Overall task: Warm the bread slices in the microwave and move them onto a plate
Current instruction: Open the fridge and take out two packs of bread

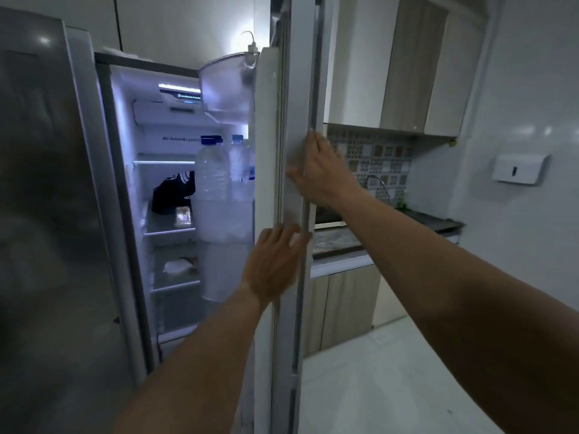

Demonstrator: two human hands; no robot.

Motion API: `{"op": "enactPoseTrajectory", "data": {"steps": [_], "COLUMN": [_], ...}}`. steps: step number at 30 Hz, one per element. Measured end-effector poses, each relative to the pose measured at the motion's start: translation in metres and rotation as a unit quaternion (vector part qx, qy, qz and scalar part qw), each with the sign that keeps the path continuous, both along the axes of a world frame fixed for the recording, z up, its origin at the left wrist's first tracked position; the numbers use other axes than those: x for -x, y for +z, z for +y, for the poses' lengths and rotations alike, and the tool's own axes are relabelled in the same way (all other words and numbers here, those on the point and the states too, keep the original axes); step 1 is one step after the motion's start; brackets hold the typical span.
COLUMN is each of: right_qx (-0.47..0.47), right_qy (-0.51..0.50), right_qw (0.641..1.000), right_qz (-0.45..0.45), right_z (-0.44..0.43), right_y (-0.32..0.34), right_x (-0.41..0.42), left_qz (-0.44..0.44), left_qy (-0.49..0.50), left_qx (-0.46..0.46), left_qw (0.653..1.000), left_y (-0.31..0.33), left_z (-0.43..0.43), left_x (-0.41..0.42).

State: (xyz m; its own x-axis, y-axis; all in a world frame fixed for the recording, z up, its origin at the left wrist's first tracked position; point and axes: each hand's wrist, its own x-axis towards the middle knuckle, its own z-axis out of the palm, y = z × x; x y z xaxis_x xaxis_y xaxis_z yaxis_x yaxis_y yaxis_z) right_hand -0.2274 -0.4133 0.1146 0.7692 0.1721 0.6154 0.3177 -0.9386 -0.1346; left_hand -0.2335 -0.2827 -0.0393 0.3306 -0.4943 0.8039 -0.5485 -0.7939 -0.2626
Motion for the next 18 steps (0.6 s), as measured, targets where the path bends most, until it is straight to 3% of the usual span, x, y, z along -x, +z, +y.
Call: {"op": "enactPoseTrajectory", "data": {"steps": [6, 11, 14, 18], "right_qx": [-0.094, -0.139, -0.105, 0.01], "right_qy": [0.029, -0.021, -0.061, -0.095], "right_qw": [0.995, 0.989, 0.992, 0.994], "right_qz": [0.013, 0.044, 0.045, 0.059], "right_z": [-0.023, -0.052, -0.071, -0.084], "right_y": [-0.013, -0.025, -0.035, -0.058], "right_x": [0.015, 0.01, 0.007, -0.001], "left_qz": [0.021, 0.08, 0.095, 0.1], "left_qy": [0.05, 0.1, 0.089, 0.04], "left_qx": [0.095, 0.067, 0.042, 0.042], "left_qw": [0.994, 0.989, 0.991, 0.993], "left_y": [0.024, 0.017, 0.017, 0.023], "left_z": [0.013, 0.018, 0.001, -0.031], "left_x": [-0.019, -0.032, -0.032, -0.036]}}
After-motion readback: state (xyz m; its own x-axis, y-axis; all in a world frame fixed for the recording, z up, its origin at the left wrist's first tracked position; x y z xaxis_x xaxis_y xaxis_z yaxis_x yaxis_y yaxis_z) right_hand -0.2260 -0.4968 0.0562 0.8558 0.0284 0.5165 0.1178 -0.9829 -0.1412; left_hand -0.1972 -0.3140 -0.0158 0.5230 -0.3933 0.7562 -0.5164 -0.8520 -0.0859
